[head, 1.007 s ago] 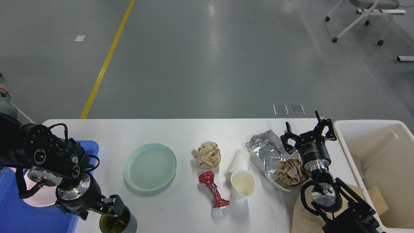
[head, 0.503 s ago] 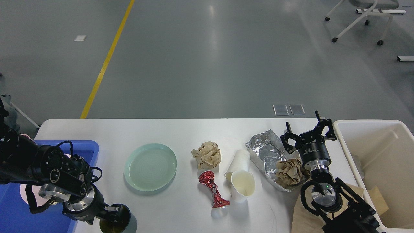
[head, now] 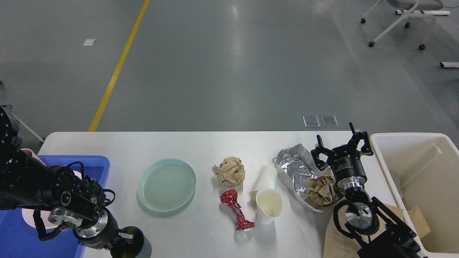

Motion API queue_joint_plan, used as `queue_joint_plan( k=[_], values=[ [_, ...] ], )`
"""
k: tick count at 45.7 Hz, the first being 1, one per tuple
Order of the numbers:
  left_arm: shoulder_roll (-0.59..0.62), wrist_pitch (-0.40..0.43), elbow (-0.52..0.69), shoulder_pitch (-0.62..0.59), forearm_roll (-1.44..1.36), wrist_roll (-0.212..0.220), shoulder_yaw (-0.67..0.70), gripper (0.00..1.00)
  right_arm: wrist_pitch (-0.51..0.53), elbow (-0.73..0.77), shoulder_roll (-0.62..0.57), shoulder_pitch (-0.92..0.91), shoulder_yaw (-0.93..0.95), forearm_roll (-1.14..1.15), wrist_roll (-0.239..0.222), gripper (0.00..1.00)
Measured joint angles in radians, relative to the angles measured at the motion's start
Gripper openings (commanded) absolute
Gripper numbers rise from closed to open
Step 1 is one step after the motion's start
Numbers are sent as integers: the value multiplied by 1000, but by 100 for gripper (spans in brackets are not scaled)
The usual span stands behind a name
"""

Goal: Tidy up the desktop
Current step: 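Grasp the dark green cup with the left gripper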

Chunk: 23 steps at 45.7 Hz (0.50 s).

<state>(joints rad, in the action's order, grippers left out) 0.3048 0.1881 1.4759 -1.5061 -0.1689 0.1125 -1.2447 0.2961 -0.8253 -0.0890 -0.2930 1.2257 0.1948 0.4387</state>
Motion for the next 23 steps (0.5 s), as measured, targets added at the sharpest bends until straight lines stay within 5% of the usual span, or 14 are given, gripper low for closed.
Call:
queue_joint_plan(
  k=[15, 23],
  values=[
    [13, 18, 7, -21, 0, -2, -3, 0, 0, 0, 0, 0, 0, 0, 0, 100],
    [47, 117, 18, -119, 0, -2, -29, 0, 0, 0, 0, 0, 0, 0, 0, 100]
  ],
)
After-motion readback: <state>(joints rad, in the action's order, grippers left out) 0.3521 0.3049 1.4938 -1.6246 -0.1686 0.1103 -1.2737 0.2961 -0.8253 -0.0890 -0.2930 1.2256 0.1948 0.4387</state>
